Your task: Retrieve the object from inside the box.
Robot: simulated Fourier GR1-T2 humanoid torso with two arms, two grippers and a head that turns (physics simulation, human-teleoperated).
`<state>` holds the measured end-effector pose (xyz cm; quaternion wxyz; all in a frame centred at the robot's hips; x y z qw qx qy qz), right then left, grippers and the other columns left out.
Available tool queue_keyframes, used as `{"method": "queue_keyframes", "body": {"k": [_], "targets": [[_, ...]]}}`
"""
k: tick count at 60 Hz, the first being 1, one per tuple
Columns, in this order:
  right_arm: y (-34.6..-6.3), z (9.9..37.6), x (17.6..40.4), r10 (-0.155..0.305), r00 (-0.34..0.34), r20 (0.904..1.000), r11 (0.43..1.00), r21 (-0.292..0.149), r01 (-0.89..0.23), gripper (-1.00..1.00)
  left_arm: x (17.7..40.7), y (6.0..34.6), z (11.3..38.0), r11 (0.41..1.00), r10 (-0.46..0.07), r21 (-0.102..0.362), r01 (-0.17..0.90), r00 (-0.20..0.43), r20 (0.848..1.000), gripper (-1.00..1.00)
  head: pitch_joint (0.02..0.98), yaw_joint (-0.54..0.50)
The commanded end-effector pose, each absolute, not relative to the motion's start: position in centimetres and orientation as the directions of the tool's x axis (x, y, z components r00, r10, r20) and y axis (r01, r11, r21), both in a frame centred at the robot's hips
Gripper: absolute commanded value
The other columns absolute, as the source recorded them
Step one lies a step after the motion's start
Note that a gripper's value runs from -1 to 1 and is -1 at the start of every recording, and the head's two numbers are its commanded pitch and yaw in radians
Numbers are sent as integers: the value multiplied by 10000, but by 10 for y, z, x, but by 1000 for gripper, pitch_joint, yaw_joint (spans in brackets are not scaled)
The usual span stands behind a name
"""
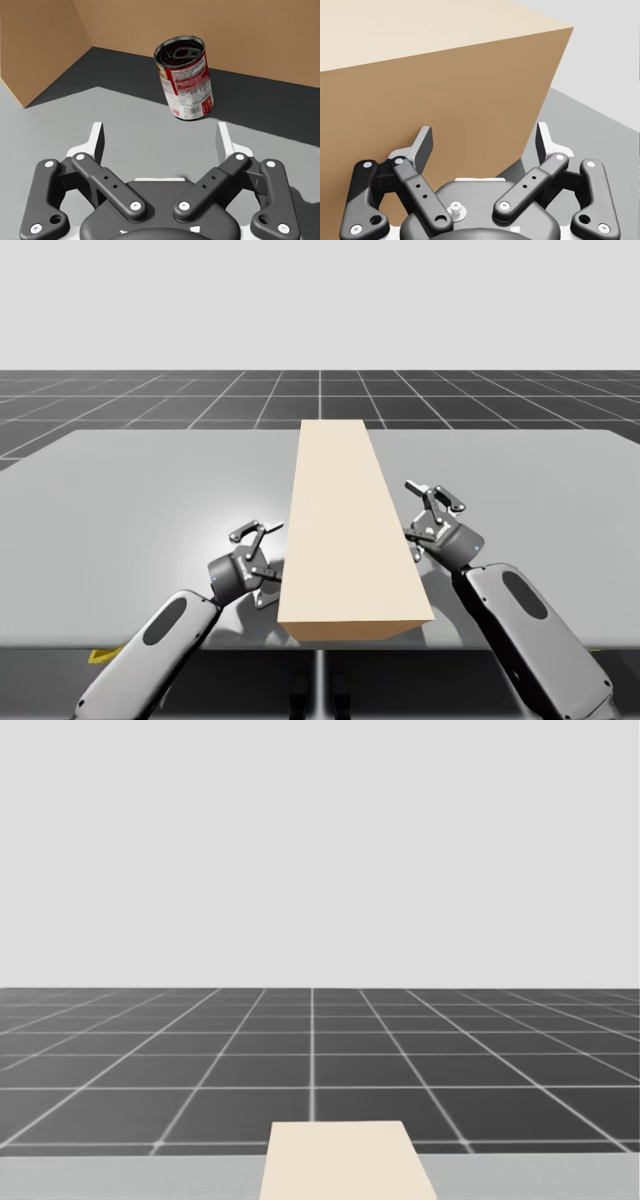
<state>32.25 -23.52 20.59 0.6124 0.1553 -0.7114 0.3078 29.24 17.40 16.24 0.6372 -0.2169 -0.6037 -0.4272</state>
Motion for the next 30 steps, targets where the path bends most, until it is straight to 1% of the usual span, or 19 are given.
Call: {"method": "queue_keyframes", "body": {"k": [1, 3, 5, 7, 10, 11, 13, 15, 19, 21, 22, 26, 30], "targets": [[-213, 198, 311, 1306, -2136, 9681, 6995, -2427, -6722, -1000, 308, 160, 152, 4799, -2440, 2185, 8497, -1100, 9635, -1000, 88, -15], [-213, 197, 310, 1312, -2181, 9671, 6944, -2467, -6760, -1000, 314, 156, 151, 4811, -2300, 2141, 8501, -1132, 9666, -1000, 90, -16], [-212, 197, 310, 1303, -2196, 9668, 6924, -2473, -6778, -1000, 319, 154, 150, 4729, -2176, 1996, 8582, -1058, 9703, -1000, 92, -16], [-212, 197, 309, 1305, -2291, 9646, 6860, -2547, -6815, -1000, 325, 150, 148, 4721, -2025, 2063, 8571, -1223, 9716, -1000, 94, -16], [-210, 196, 308, 1263, -2323, 9644, 6798, -2547, -6878, -1000, 332, 143, 145, 4587, -2112, 2076, 8640, -1210, 9699, -1000, 97, -15], [-210, 196, 308, 1270, -2329, 9642, 6785, -2557, -6886, -1000, 334, 140, 144, 4543, -2031, 2032, 8674, -1212, 9716, -1000, 98, -15], [-209, 196, 307, 1269, -2375, 9631, 6751, -2592, -6906, -1000, 336, 134, 143, 4396, -1915, 1763, 8807, -999, 9764, -1000, 99, -15], [-209, 196, 307, 1251, -2367, 9635, 6741, -2576, -6922, -1000, 339, 128, 142, 4307, -1857, 1748, 8854, -1026, 9772, -1000, 100, -17], [-208, 195, 306, 1221, -2401, 9630, 6666, -2588, -6991, -1000, 341, 118, 140, 4187, -1731, 1529, 8952, -866, 9811, -1000, 103, -19], [-208, 195, 305, 1223, -2424, 9624, 6619, -2610, -7026, -1000, 342, 114, 138, 4179, -1653, 1474, 8965, -845, 9826, -1000, 105, -20], [-208, 195, 305, 1217, -2426, 9625, 6608, -2609, -7038, -1000, 344, 110, 137, 4149, -1610, 1361, 8996, -746, 9841, -1000, 107, -18], [-208, 195, 303, 1209, -2476, 9613, 6481, -2653, -7138, -1000, 348, 103, 133, 4121, -1567, 1230, 9028, -628, 9857, -1000, 111, -17], [-208, 194, 301, 1206, -2441, 9622, 6341, -2639, -7268, -1000, 352, 99, 131, 4140, -1514, 1133, 9032, -544, 9870, -1000, 114, -16]]}}
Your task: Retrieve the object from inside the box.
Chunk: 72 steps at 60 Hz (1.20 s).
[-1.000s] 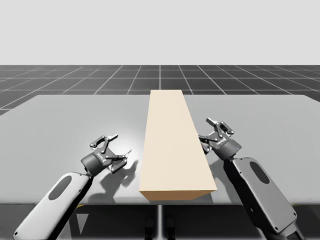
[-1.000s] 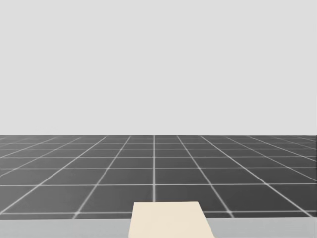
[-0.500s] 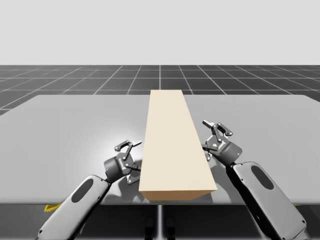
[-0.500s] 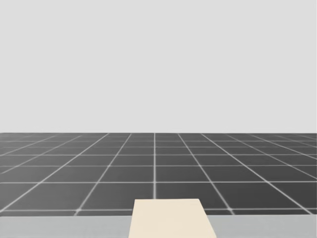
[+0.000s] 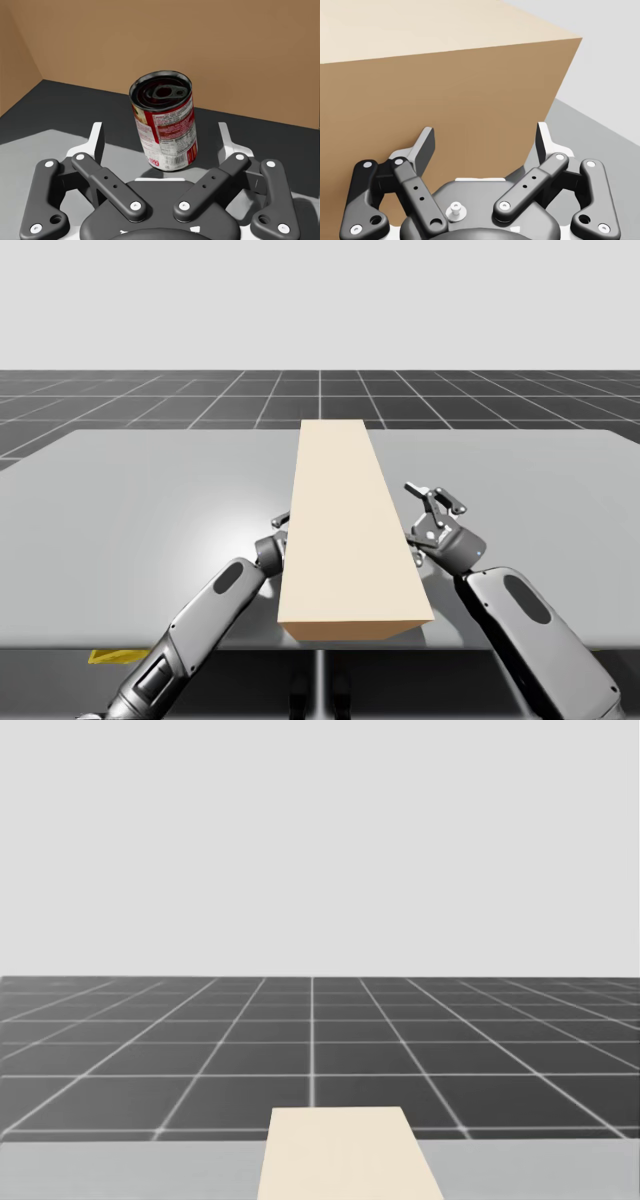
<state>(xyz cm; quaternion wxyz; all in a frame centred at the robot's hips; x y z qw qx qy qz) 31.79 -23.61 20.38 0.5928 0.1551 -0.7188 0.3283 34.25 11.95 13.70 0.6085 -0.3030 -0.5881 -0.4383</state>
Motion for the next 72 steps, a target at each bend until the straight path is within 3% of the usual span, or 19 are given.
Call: {"method": "queue_keyframes", "body": {"k": [1, 10, 23, 25, 26, 28, 40, 47, 59, 72], "targets": [[-209, 193, 300, 1234, -2420, 9624, 6279, -2646, -7320, -1000, 353, 98, 131, 4145, -1487, 1060, 9039, -476, 9877, -1000, 115, -16], [-221, 187, 297, 1344, -2276, 9644, 6005, -2620, -7555, -1000, 359, 93, 127, 4165, -1495, 948, 9042, -348, 9882, -1000, 122, -15], [-250, 182, 298, 1428, -2089, 9674, 6075, -2524, -7532, -1000, 365, 96, 122, 4251, -1377, 297, 9047, 322, 9899, -962, 124, -6], [-251, 182, 298, 1465, -2123, 9661, 6073, -2573, -7516, -1000, 366, 97, 122, 4349, -1237, 221, 9002, 355, 9917, -472, 124, -6], [-251, 181, 298, 1474, -2161, 9652, 6068, -2608, -7508, -1000, 367, 97, 122, 4275, -1216, 78, 9040, 490, 9914, 763, 124, -6], [-252, 181, 297, 1459, -2128, 9661, 6057, -2573, -7529, -1000, 367, 98, 122, 4299, -1215, 149, 9028, 415, 9917, 951, 124, -6], [-267, 182, 298, 1330, -2087, 9689, 6138, -2459, -7502, -1000, 369, 108, 138, 4464, -1116, 482, 8936, 21, 9938, 1000, 117, -5], [-278, 182, 300, 1301, -2039, 9703, 6238, -2399, -7438, -1000, 368, 136, 159, 5040, -916, 757, 8604, -339, 9952, 1000, 112, -6], [-285, 181, 302, 1312, -1985, 9713, 6394, -2359, -7318, -1000, 351, 199, 173, 6027, -1162, 1340, 7866, -796, 9900, 1000, 106, -1], [-288, 182, 301, 1303, -1726, 9763, 6387, -2158, -7386, -1000, 341, 239, 201, 6733, -1166, 1733, 7188, -1283, 9849, 1000, 95, 5]]}}
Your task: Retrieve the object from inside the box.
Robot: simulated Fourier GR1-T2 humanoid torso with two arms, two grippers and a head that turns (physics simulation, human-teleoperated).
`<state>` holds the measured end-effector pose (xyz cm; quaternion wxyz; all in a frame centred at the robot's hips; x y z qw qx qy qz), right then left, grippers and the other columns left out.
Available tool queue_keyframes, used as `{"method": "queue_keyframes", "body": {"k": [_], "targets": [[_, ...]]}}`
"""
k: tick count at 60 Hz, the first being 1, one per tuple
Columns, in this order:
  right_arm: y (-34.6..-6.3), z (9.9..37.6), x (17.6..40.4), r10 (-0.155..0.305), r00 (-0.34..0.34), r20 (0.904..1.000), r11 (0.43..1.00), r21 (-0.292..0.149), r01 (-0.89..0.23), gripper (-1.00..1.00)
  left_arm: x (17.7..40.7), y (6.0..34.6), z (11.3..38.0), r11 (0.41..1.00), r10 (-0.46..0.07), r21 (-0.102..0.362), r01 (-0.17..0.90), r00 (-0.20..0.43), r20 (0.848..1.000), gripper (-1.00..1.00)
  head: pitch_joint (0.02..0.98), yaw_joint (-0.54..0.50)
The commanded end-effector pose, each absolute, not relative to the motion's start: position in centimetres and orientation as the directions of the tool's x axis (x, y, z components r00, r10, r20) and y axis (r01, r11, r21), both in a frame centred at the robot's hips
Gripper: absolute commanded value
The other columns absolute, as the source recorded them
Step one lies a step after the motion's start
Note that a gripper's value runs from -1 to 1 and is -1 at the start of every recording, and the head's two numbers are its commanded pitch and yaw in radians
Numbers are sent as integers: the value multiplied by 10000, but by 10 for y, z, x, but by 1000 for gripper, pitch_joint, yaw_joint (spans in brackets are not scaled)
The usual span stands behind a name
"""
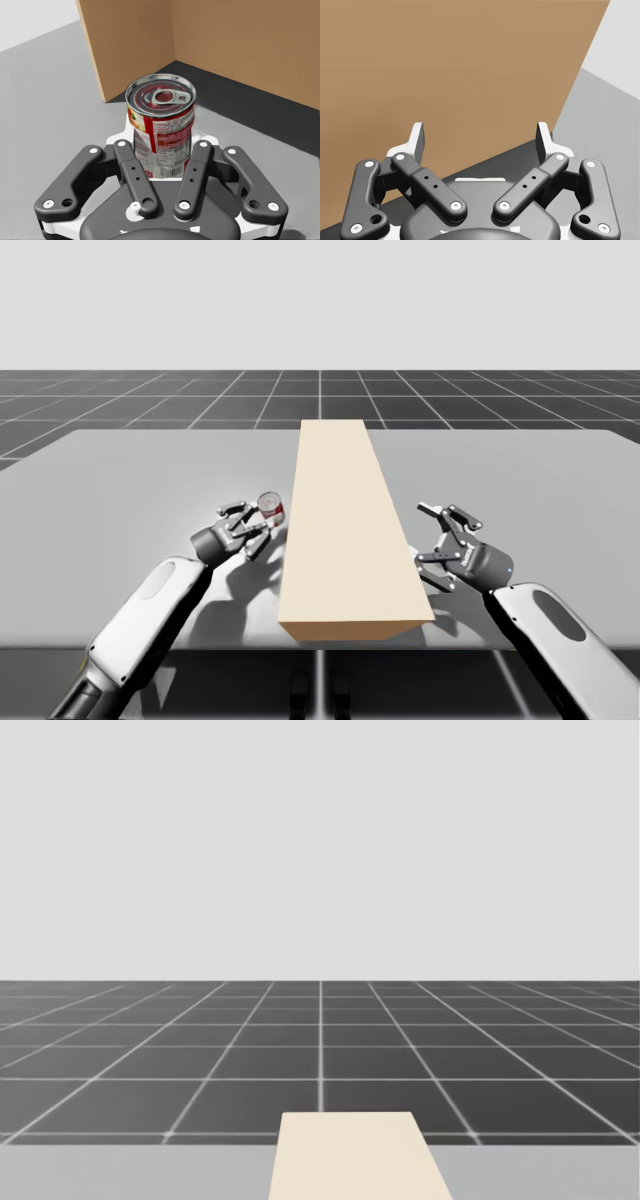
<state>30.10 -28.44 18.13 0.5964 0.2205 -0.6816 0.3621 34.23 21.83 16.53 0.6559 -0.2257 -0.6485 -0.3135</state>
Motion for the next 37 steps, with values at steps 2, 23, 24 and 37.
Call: {"method": "queue_keyframes", "body": {"k": [2, 23, 24, 37], "targets": [[-288, 182, 301, 1309, -1711, 9765, 6374, -2151, -7399, -1000, 341, 241, 205, 6764, -1143, 1762, 7151, -1345, 9843, 1000, 94, 5], [-293, 187, 302, 1540, -754, 9852, 6163, -1554, -7720, -1000, 366, 274, 308, 7345, -1418, 2878, 6145, -2758, 9507, 1000, 79, 5], [-293, 187, 302, 1547, -742, 9852, 6162, -1549, -7722, -1000, 369, 275, 313, 7382, -1408, 2902, 6089, -2816, 9492, 999, 78, 5], [-294, 188, 304, 1691, -251, 9853, 6247, -1268, -7705, -1000, 393, 280, 363, 7689, -1420, 3166, 5554, -3346, 9316, 1000, 78, 4]]}}
